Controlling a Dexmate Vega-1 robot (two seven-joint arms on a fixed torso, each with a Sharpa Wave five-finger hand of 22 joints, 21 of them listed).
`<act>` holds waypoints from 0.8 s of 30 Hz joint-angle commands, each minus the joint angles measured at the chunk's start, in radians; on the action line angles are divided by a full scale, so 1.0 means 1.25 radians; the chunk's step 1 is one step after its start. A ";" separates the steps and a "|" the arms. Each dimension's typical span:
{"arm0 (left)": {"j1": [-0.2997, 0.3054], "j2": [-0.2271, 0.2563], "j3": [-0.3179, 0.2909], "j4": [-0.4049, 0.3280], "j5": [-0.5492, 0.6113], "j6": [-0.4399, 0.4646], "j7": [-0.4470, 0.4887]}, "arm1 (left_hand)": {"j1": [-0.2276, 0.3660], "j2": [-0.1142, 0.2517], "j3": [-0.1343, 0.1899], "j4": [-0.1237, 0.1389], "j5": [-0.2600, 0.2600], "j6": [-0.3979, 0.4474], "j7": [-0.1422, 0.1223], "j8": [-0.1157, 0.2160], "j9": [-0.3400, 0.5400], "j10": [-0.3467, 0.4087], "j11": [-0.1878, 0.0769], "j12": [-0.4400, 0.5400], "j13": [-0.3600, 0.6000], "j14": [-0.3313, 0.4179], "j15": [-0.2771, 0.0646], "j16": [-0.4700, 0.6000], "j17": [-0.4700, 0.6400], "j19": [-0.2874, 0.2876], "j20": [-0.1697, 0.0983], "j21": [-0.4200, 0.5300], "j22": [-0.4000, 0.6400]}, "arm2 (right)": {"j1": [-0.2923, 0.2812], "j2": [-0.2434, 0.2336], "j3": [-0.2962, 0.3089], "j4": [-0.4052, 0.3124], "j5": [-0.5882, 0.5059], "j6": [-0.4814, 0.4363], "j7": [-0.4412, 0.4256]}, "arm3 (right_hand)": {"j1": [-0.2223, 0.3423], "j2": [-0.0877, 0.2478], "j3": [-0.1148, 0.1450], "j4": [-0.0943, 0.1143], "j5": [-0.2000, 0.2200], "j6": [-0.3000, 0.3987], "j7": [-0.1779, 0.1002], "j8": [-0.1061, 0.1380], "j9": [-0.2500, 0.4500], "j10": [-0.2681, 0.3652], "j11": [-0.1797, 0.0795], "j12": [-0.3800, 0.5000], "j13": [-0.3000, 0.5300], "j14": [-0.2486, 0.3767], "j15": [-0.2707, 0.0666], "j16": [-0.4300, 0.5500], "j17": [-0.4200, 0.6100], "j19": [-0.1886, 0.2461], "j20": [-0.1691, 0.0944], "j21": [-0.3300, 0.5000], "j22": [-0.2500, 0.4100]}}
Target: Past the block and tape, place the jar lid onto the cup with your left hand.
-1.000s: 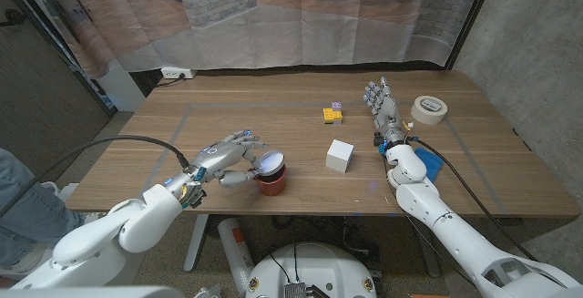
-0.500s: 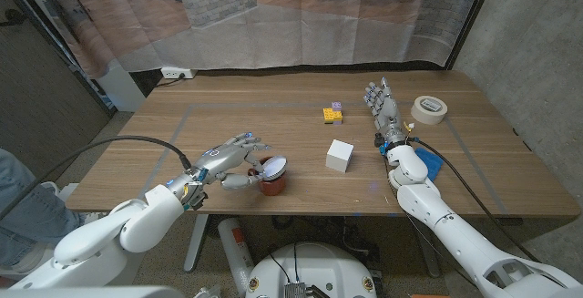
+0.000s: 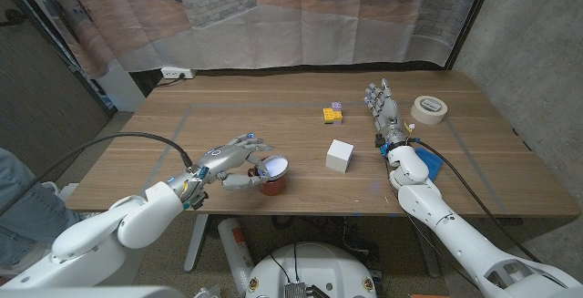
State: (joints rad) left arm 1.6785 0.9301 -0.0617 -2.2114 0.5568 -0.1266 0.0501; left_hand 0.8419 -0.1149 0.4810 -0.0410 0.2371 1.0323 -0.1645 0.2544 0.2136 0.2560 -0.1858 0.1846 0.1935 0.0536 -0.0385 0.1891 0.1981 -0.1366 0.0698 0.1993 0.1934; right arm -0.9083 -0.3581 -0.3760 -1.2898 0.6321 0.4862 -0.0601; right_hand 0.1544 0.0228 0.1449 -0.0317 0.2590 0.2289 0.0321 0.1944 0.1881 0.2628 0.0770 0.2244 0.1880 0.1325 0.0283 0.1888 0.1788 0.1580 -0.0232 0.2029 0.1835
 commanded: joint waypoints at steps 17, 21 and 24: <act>-0.025 -0.014 -0.010 0.044 -0.068 -0.062 0.007 | -0.061 -0.017 -0.019 0.026 0.024 -0.039 0.006 -0.014 0.004 -0.018 0.008 0.007 0.004 0.002 -0.022 0.009 0.001 -0.001 0.010 0.010 0.003 | 0.008 -0.006 -0.001 -0.005 -0.007 -0.020 -0.013 | 0.001 0.008 -0.003 -0.002 0.005 0.008 -0.001 0.005 0.002 0.003 -0.001 0.000 0.002 0.006 0.002 0.000 0.004 0.005 0.004 0.000 0.001; -0.029 -0.017 -0.013 0.042 -0.070 -0.060 0.007 | -0.065 -0.017 -0.021 0.028 0.027 -0.042 0.004 -0.015 0.004 -0.019 0.009 0.008 0.004 0.003 -0.022 0.009 0.001 -0.001 0.011 0.011 0.003 | 0.005 -0.005 0.000 -0.006 -0.002 -0.024 -0.015 | 0.001 0.008 -0.003 -0.002 0.005 0.008 -0.001 0.005 0.002 0.003 -0.001 0.000 0.002 0.006 0.002 0.000 0.004 0.005 0.005 0.000 0.001; -0.033 -0.020 -0.017 0.039 -0.078 -0.057 0.005 | -0.069 -0.016 -0.021 0.030 0.030 -0.052 0.001 -0.018 0.004 -0.018 0.009 0.009 0.004 0.004 -0.023 0.010 0.002 0.000 0.012 0.011 0.003 | 0.004 -0.004 0.001 -0.008 -0.001 -0.026 -0.018 | 0.001 0.009 -0.003 -0.002 0.005 0.009 -0.001 0.005 0.002 0.005 -0.001 0.000 0.002 0.006 0.003 0.000 0.004 0.005 0.005 0.000 0.001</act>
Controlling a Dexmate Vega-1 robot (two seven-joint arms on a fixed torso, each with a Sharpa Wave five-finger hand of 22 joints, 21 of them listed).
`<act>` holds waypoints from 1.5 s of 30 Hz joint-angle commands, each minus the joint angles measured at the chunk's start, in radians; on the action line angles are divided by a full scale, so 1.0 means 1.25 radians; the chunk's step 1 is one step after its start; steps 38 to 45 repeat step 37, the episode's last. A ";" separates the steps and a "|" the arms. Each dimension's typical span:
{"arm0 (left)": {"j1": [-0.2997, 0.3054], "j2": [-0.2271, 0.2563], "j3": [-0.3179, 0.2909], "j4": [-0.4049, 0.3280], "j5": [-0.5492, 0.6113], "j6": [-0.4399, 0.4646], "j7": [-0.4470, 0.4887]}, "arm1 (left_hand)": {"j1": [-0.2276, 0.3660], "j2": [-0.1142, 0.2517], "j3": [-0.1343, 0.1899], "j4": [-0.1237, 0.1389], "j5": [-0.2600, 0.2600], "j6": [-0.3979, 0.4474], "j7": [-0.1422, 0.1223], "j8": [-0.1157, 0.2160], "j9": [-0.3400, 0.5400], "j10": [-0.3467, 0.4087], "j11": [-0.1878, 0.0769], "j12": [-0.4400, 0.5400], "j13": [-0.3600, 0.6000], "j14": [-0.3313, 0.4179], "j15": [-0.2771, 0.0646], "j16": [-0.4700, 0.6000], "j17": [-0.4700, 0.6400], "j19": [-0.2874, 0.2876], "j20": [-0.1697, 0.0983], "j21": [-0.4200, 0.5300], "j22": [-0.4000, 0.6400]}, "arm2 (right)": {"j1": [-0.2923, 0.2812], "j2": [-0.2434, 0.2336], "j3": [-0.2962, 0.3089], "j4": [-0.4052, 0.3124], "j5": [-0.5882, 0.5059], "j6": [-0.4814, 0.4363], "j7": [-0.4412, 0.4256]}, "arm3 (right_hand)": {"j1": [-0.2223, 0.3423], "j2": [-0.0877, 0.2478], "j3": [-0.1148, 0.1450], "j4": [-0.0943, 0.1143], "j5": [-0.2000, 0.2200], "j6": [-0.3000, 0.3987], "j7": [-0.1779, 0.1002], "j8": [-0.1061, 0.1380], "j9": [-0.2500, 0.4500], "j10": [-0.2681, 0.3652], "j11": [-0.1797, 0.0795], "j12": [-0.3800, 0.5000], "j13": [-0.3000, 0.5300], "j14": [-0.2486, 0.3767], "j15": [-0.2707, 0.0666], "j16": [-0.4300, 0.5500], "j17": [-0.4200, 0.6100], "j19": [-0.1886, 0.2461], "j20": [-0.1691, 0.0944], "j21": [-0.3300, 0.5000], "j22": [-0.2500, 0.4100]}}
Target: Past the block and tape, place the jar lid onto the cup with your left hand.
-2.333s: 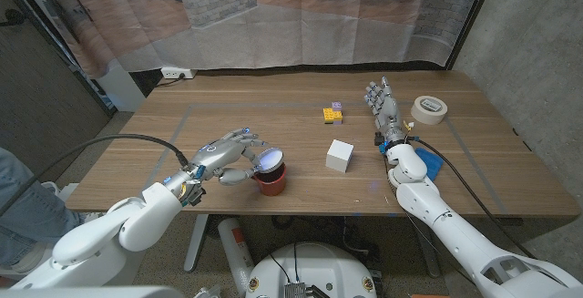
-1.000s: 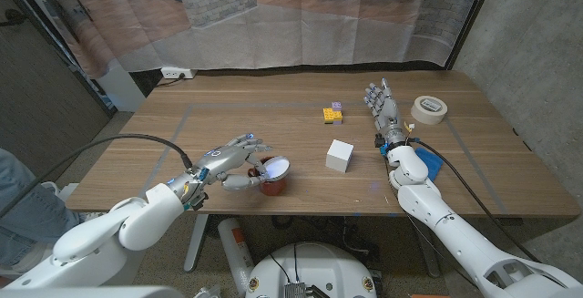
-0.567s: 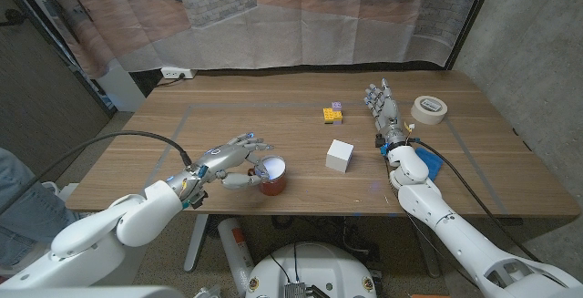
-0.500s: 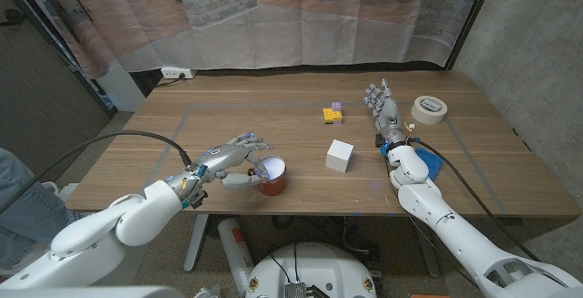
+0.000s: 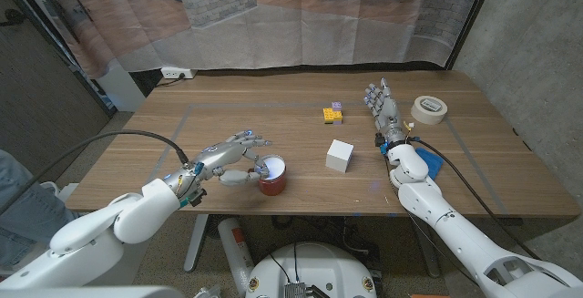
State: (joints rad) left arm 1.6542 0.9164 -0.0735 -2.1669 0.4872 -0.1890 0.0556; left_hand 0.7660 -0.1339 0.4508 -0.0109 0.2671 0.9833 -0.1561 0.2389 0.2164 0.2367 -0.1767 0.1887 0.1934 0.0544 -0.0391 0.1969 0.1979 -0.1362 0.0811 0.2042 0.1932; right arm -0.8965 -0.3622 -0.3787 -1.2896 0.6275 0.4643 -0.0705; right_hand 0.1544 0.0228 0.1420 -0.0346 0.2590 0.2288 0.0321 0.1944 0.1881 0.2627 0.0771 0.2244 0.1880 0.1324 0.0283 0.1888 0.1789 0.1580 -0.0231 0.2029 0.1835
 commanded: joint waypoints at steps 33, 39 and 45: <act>-0.074 -0.055 0.004 0.072 -0.181 -0.082 0.017 | -0.074 0.074 0.035 0.046 0.044 -0.773 -0.020 -0.059 -0.017 -0.091 0.018 0.002 0.004 -0.009 -0.004 -0.005 -0.003 0.010 0.003 0.015 0.003 | -0.018 -0.010 0.012 -0.015 0.010 -0.008 -0.010 | 0.002 0.010 -0.002 -0.001 0.004 0.008 -0.004 0.004 0.002 0.005 -0.002 0.000 0.003 0.006 0.004 -0.001 0.004 0.003 0.006 -0.001 0.002; -0.076 -0.054 0.007 0.078 -0.187 -0.081 0.017 | -0.077 0.076 0.035 0.048 0.043 -0.772 -0.019 -0.054 -0.017 -0.093 0.018 0.002 0.004 -0.014 -0.003 -0.006 -0.003 0.006 0.003 0.014 0.003 | -0.016 -0.011 0.012 -0.015 0.009 -0.010 -0.010 | 0.002 0.010 -0.002 -0.002 0.004 0.008 -0.003 0.004 0.002 0.006 -0.001 0.000 0.003 0.006 0.003 -0.001 0.004 0.003 0.006 -0.001 0.002; -0.076 -0.054 0.007 0.078 -0.187 -0.081 0.017 | -0.077 0.076 0.035 0.048 0.043 -0.772 -0.019 -0.054 -0.017 -0.093 0.018 0.002 0.004 -0.014 -0.003 -0.006 -0.003 0.006 0.003 0.014 0.003 | -0.016 -0.011 0.012 -0.015 0.009 -0.010 -0.010 | 0.002 0.010 -0.002 -0.002 0.004 0.008 -0.003 0.004 0.002 0.006 -0.001 0.000 0.003 0.006 0.003 -0.001 0.004 0.003 0.006 -0.001 0.002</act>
